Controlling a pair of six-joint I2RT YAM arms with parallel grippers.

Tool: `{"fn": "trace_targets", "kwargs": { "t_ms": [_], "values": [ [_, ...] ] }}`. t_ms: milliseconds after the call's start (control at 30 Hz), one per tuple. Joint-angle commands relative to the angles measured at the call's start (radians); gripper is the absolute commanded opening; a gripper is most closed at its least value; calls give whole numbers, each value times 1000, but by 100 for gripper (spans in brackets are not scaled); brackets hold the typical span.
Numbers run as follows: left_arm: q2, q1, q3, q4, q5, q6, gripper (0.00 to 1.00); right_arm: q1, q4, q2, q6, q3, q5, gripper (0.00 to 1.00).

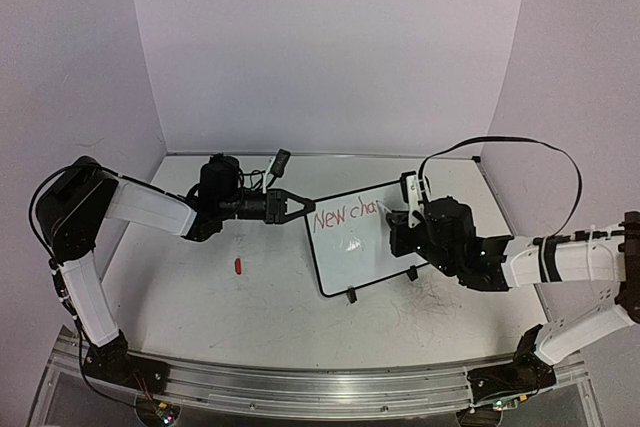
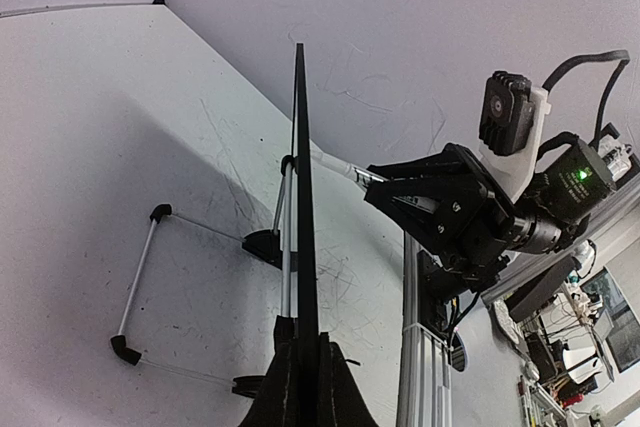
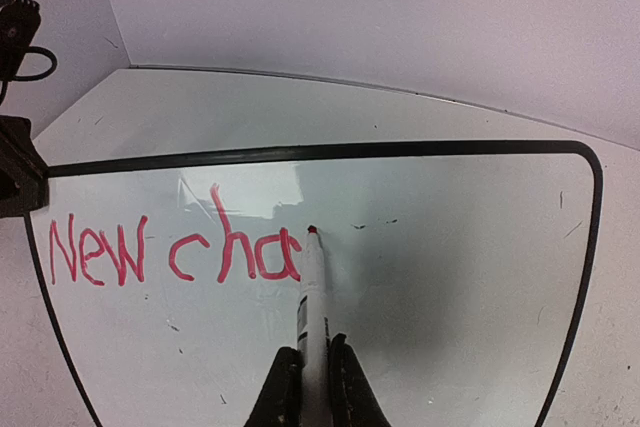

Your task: Write a sentence on the whiteboard

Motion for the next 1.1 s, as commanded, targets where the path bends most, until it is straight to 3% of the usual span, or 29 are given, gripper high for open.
{"fn": "trace_targets", "kwargs": {
  "t_ms": [0, 1067],
  "values": [
    [-6, -6, 17, -35, 39, -18, 0, -4, 10, 5, 7, 16, 14, 0],
    [0, -8, 19, -37, 40, -18, 0, 9, -17, -20, 50, -29, 10, 0]
  ]
}}
